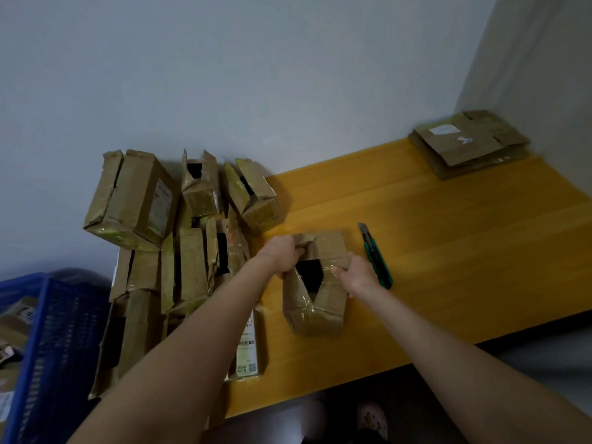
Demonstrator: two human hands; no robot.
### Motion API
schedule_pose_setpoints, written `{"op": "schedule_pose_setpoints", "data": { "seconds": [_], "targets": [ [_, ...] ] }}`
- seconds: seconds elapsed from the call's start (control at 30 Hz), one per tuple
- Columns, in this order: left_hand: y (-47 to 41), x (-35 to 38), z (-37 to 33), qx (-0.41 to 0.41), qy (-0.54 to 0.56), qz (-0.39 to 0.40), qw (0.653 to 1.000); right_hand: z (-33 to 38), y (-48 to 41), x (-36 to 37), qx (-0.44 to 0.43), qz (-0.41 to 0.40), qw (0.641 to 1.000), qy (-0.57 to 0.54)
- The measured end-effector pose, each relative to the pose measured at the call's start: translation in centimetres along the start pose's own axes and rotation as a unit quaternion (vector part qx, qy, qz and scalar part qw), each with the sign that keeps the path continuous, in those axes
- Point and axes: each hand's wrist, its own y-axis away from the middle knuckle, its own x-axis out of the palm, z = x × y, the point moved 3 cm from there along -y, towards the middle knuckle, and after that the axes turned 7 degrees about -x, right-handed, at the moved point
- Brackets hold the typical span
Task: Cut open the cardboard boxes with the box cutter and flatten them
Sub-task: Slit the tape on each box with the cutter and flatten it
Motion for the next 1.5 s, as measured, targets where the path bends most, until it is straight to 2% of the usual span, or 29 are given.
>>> {"op": "schedule_pose_setpoints", "data": {
  "seconds": [0.1, 0.17, 0.27, 0.4, 0.43, 0.5, 0.57, 0.63, 0.8, 0.9, 0.97, 1.2, 1.37, 1.5],
  "targets": [
    [0.2, 0.0, 1.0, -0.015, 0.115, 0.005, 0.993, -0.7, 0.1, -0.1, 0.016, -0.002, 1.000, -0.026],
    [0.7, 0.1, 1.0, -0.027, 0.141, 0.001, 0.990, -0.8, 0.1, 0.0, 0.020, -0.004, 0.999, -0.029],
    [1.6, 0.5, 0.3, -0.060, 0.107, -0.008, 0.992, 0.3, 0.4, 0.1, -0.003, -0.037, 0.999, 0.029],
    [2.4, 2.8, 0.8, -0.110, 0.058, 0.001, 0.992, 2.2, 0.7, -0.5, -0.015, -0.120, 0.989, 0.086],
    [2.5, 3.6, 1.2, -0.125, 0.051, 0.002, 0.991, 2.6, 0.6, -0.7, -0.013, -0.127, 0.988, 0.091],
    [2.8, 4.8, 1.6, -0.139, 0.052, 0.017, 0.989, 2.8, 0.4, -0.3, -0.011, -0.086, 0.992, 0.089],
    [3.1, 5.2, 1.7, -0.135, 0.062, 0.019, 0.989, 2.3, 0.8, 1.0, 0.000, -0.011, 0.998, 0.065],
    [3.3, 5.2, 1.7, -0.138, 0.059, 0.003, 0.989, 1.5, 1.4, 2.5, 0.014, 0.027, 0.998, 0.049],
    [4.2, 5.5, 1.1, -0.136, 0.016, 0.050, 0.989, 0.8, 2.0, 3.0, 0.016, -0.023, 0.994, 0.108],
    [4.2, 4.6, 1.9, -0.112, 0.103, 0.109, 0.982, 0.5, 2.1, 2.6, 0.002, -0.034, 0.991, 0.128],
    [4.4, 4.2, 2.9, -0.063, 0.159, 0.143, 0.975, 0.4, 2.1, 2.6, -0.004, -0.033, 0.991, 0.130],
    [4.1, 4.2, 5.1, -0.020, 0.216, 0.192, 0.957, 0.0, 2.0, 2.5, 0.003, -0.059, 0.992, 0.109],
    [3.8, 4.1, 5.6, -0.016, 0.257, 0.152, 0.954, 0.4, 1.5, 1.8, -0.002, -0.083, 0.992, 0.091],
    [3.6, 3.1, 3.7, -0.007, 0.281, 0.039, 0.959, 1.6, 0.0, -0.2, -0.043, -0.078, 0.994, 0.055]
  ]
}}
